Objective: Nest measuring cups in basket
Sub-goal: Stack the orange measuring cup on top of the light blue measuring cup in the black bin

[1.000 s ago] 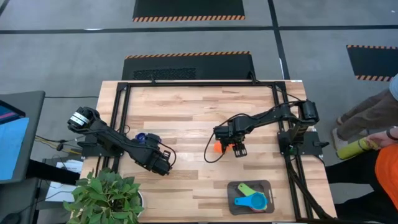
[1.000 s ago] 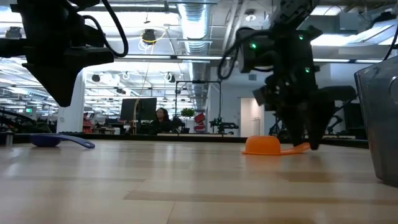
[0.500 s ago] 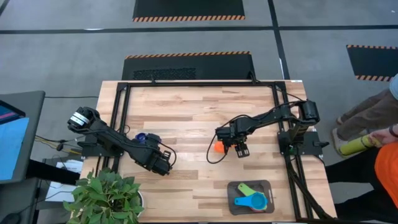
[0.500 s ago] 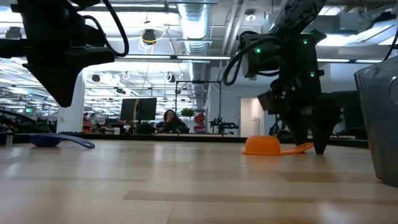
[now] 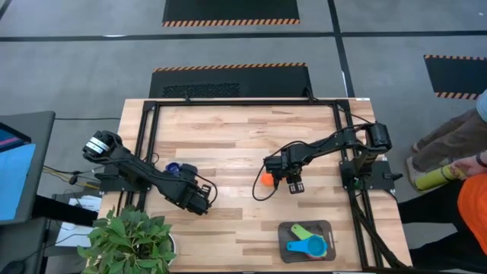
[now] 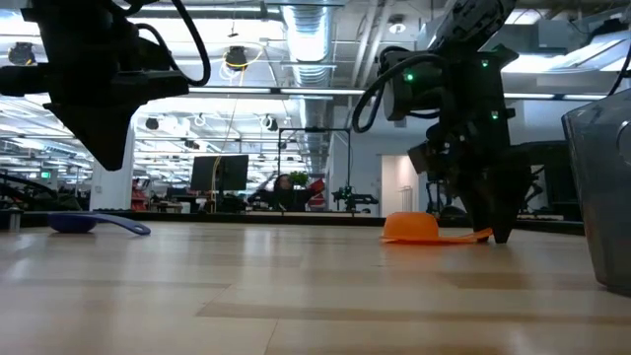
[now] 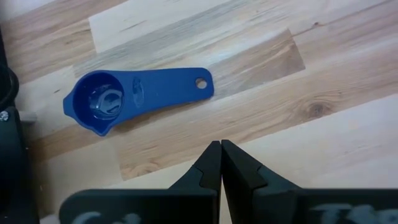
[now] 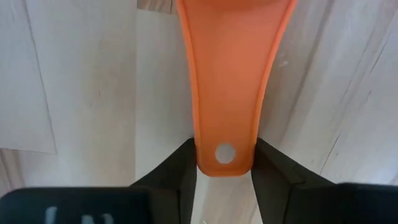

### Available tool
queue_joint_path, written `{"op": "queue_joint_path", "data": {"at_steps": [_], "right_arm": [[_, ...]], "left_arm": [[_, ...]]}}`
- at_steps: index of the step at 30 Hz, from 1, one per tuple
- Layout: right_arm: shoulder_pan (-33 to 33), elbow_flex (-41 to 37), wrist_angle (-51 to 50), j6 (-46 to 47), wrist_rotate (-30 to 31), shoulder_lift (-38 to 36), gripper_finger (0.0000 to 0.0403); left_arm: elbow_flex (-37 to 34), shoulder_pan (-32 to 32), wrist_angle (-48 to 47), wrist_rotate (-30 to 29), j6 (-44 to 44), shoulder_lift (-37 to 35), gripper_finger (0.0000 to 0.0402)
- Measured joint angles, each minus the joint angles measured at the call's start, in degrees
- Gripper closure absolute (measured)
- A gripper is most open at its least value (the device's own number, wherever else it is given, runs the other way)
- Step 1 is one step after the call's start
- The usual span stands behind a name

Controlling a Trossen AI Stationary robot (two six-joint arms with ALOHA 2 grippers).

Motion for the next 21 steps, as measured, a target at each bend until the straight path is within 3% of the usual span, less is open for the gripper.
{"op": "queue_joint_path", "data": {"at_steps": [7, 13, 21], "right_arm": [[0.7, 0.0, 0.0, 0.0, -0.6, 0.0, 0.0253], [0.2, 0.7, -1.1, 1.7, -6.2, 0.2, 0.0259], [-2.1, 4.9, -2.7, 3.5, -25.0, 0.4, 0.0258]], "left_arm": [[0.0, 0.0, 0.5, 0.0, 0.0, 0.0, 0.0401], [0.0, 0.0, 1.8, 0.0, 0.0, 0.0, 0.0401], [0.0, 0.0, 1.9, 0.0, 1.1, 0.0, 0.0401]]}}
